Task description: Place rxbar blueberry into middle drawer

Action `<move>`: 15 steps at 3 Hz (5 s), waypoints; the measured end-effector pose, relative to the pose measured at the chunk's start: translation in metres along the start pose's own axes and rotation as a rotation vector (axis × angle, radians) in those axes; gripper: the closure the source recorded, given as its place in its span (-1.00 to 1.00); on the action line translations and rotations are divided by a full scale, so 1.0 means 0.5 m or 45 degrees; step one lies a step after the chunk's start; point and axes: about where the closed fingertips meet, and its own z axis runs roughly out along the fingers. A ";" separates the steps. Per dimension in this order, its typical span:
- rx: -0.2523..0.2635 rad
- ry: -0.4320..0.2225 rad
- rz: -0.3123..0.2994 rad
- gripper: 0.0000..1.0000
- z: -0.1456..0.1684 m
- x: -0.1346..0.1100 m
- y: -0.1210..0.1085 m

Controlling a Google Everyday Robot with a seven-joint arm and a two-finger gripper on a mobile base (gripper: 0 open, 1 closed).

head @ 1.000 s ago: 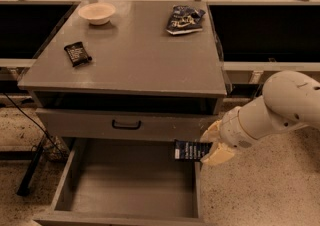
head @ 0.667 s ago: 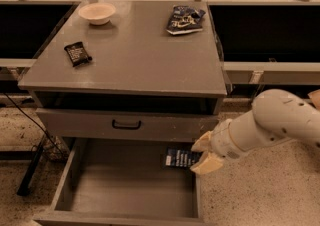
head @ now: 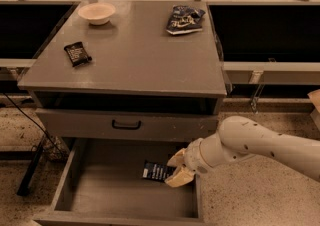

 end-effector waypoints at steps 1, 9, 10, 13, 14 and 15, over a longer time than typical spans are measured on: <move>0.000 0.000 0.000 1.00 0.000 0.000 0.000; 0.269 0.154 0.107 1.00 0.299 0.070 -0.026; 0.254 0.156 0.113 1.00 0.337 0.085 -0.023; 0.167 0.179 0.138 1.00 0.447 0.139 0.000; 0.147 0.170 0.141 1.00 0.467 0.146 0.004; 0.147 0.171 0.141 0.61 0.467 0.146 0.004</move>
Offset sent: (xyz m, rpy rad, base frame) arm 0.0081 0.0045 -0.0348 -0.0129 -0.0090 -0.0415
